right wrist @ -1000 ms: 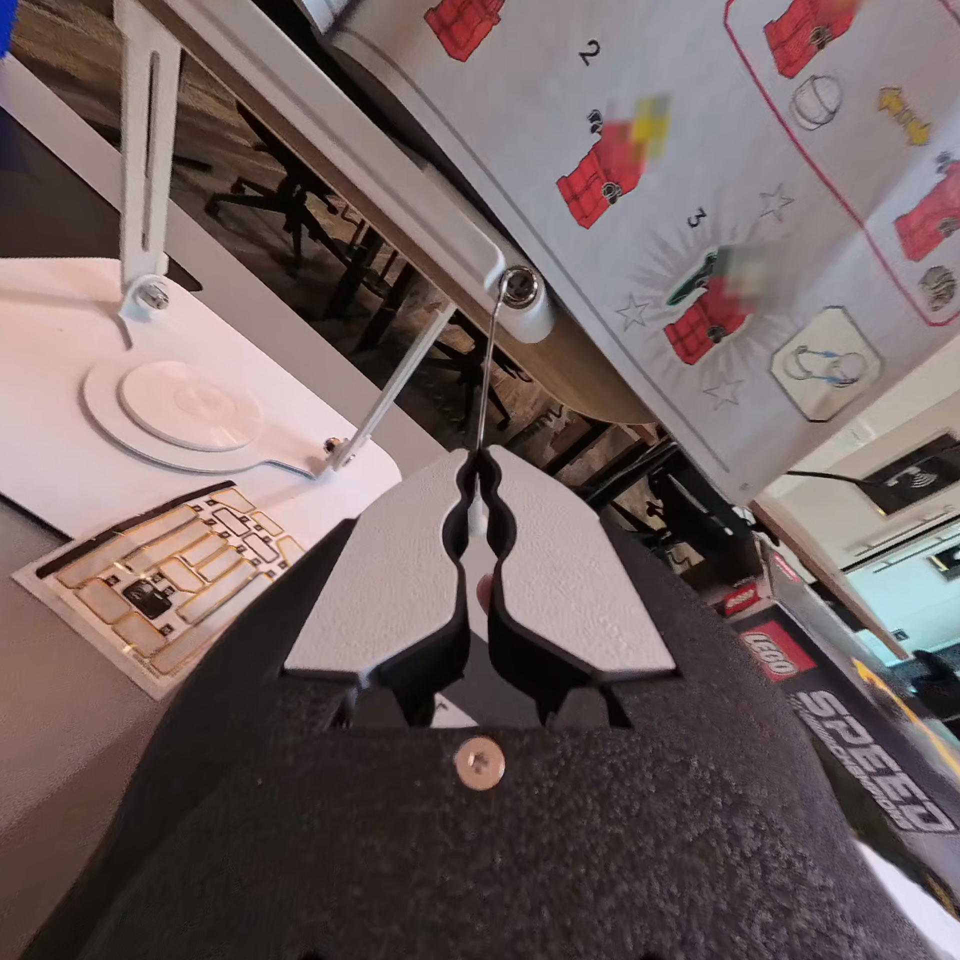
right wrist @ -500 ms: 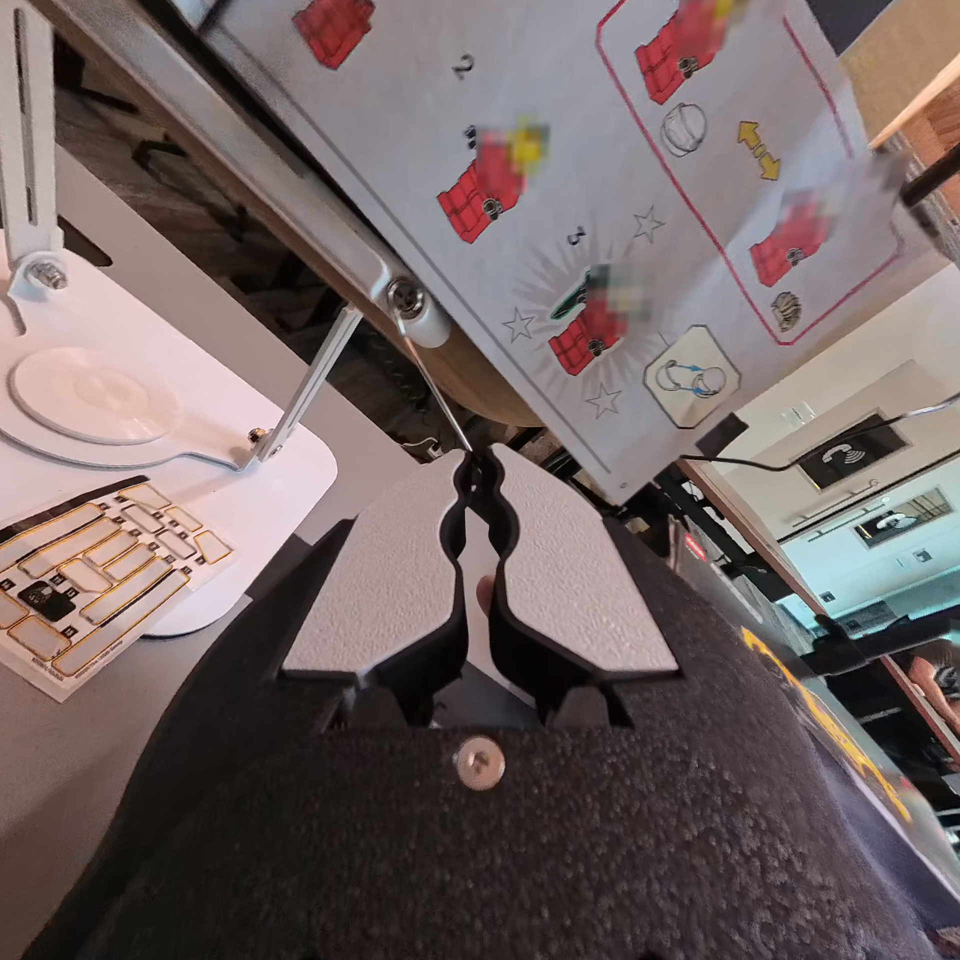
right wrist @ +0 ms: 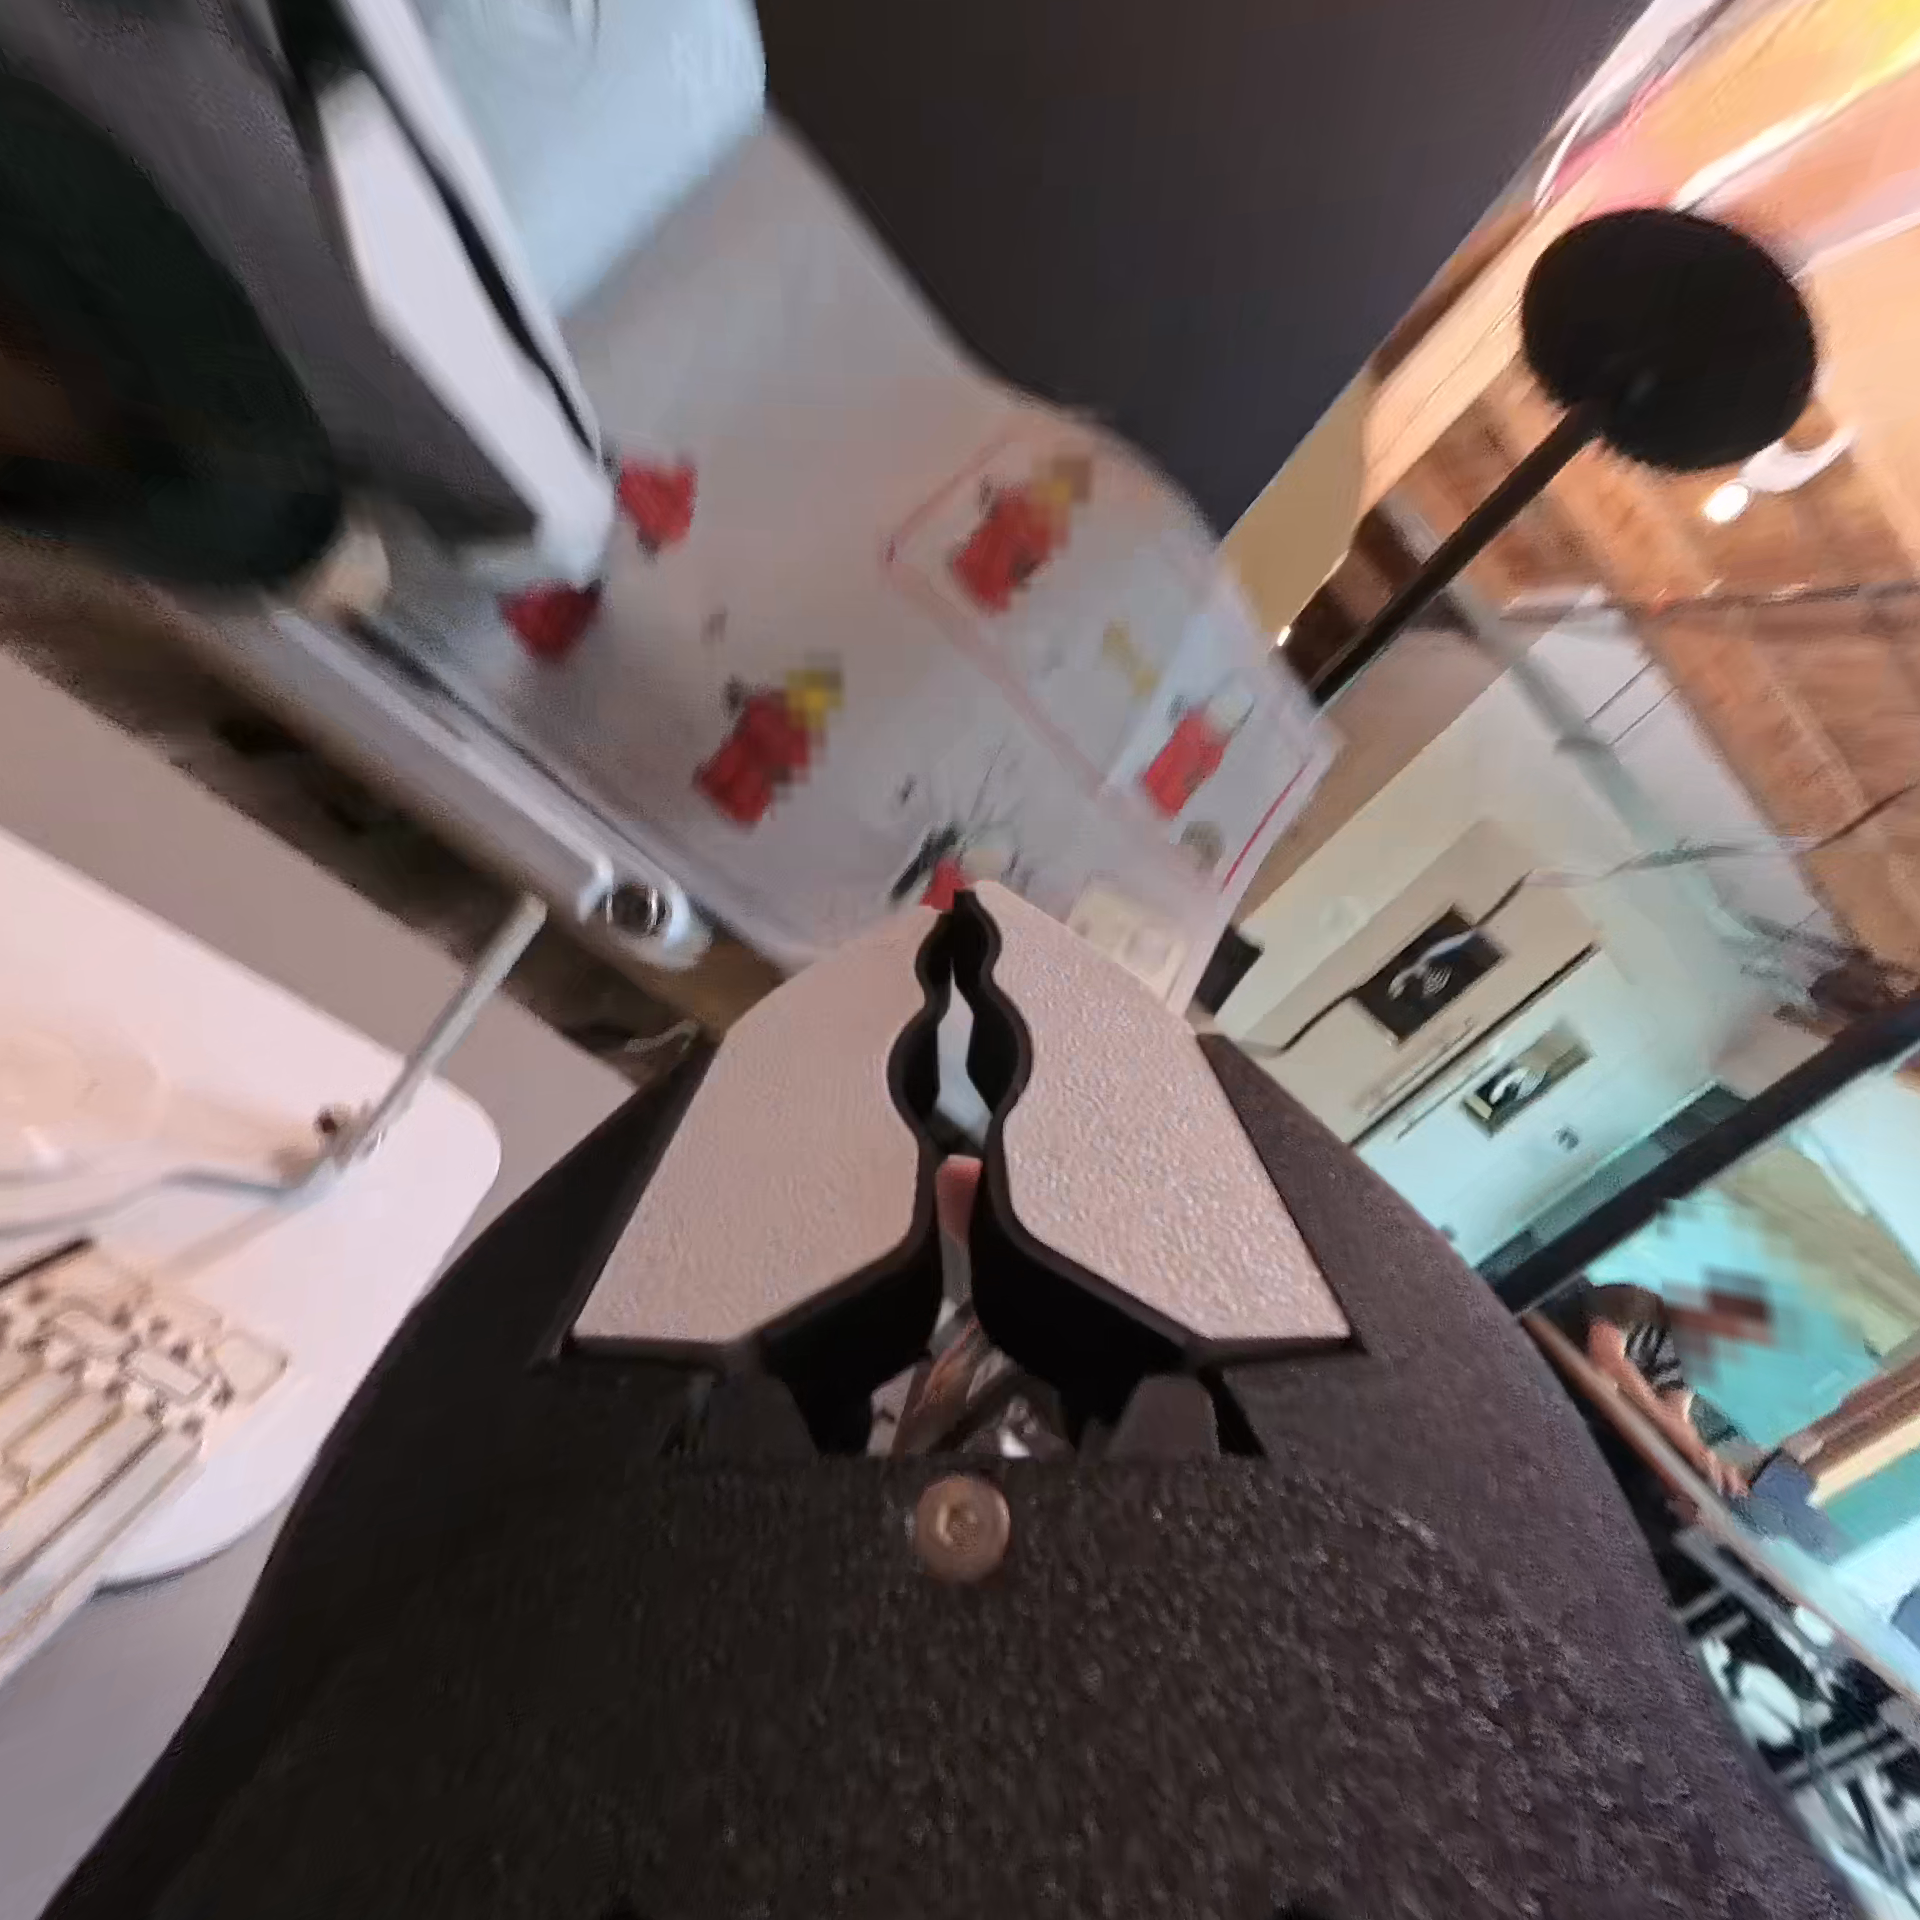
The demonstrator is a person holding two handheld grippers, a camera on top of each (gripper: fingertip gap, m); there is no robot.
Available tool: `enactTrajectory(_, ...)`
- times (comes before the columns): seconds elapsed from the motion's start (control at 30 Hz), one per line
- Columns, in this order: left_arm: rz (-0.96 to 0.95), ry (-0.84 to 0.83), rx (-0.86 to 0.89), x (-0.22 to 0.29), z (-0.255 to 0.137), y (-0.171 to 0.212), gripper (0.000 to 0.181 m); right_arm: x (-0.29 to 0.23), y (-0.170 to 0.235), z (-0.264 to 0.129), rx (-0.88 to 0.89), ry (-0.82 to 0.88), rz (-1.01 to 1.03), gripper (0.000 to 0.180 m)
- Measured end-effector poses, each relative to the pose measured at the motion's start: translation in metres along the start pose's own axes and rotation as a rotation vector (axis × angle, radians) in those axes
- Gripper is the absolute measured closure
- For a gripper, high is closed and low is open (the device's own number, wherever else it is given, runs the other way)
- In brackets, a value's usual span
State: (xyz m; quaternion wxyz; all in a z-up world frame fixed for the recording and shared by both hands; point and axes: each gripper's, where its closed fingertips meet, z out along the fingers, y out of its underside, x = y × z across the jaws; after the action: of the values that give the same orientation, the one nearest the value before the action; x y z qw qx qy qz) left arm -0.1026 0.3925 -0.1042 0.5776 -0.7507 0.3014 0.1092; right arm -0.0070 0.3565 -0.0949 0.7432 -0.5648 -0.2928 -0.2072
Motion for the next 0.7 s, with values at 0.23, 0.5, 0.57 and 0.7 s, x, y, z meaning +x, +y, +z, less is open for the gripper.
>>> enactTrajectory(0.23, -0.055, 0.034, 0.013, 0.000, 0.002, -0.001, 0.181, -0.001, -0.032, -0.009, -0.003, -0.114, 0.108, 0.173)
enactTrajectory(0.5, -0.058, -0.013, 0.058, 0.000, 0.002, 0.000, 0.181, -0.043, 0.051, -0.020, -0.177, -0.340, 1.059, 0.125)
enactTrajectory(0.57, -0.072, -0.015, 0.065, 0.000, 0.002, 0.000, 0.181, -0.040, 0.043, -0.010, -0.153, -0.381, 1.307, 0.122)
enactTrajectory(0.7, -0.116, -0.030, 0.079, -0.001, 0.004, -0.001, 0.181, -0.044, 0.015, 0.005, -0.147, -0.396, 1.359, 0.137)
